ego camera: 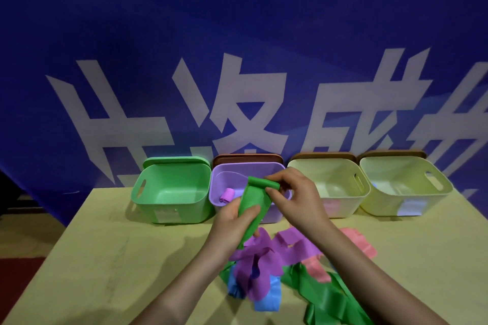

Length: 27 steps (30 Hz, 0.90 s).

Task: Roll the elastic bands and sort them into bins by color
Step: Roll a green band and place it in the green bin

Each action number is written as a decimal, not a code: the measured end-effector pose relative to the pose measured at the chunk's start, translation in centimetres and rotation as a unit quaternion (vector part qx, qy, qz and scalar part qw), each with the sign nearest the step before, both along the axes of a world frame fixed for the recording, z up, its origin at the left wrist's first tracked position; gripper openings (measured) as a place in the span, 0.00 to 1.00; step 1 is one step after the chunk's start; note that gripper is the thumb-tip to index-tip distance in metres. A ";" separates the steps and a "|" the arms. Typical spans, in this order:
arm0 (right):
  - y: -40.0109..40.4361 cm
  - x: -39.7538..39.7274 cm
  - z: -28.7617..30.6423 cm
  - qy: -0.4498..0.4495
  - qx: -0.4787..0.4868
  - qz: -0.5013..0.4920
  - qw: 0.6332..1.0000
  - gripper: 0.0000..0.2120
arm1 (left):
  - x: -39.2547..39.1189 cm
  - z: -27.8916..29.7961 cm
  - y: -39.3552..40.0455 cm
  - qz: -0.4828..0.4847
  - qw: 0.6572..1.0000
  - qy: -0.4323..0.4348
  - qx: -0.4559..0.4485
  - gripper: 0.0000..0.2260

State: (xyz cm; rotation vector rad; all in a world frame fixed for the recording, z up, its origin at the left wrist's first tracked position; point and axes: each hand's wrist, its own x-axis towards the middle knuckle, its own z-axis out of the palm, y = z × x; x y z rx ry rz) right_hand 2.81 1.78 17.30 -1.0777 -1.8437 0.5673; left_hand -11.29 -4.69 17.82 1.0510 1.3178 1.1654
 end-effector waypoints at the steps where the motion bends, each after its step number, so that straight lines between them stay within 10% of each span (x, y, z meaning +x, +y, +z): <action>1: -0.2 0.2 -0.1 -0.003 0.008 -0.006 1.000 0.08 | 0.4 0.0 0.0 0.009 1.000 0.000 0.007 0.04; 27: -7.3 -4.0 -1.5 -0.053 0.117 0.077 0.989 0.13 | -5.8 -1.3 -5.2 0.025 0.990 -0.131 -0.045 0.16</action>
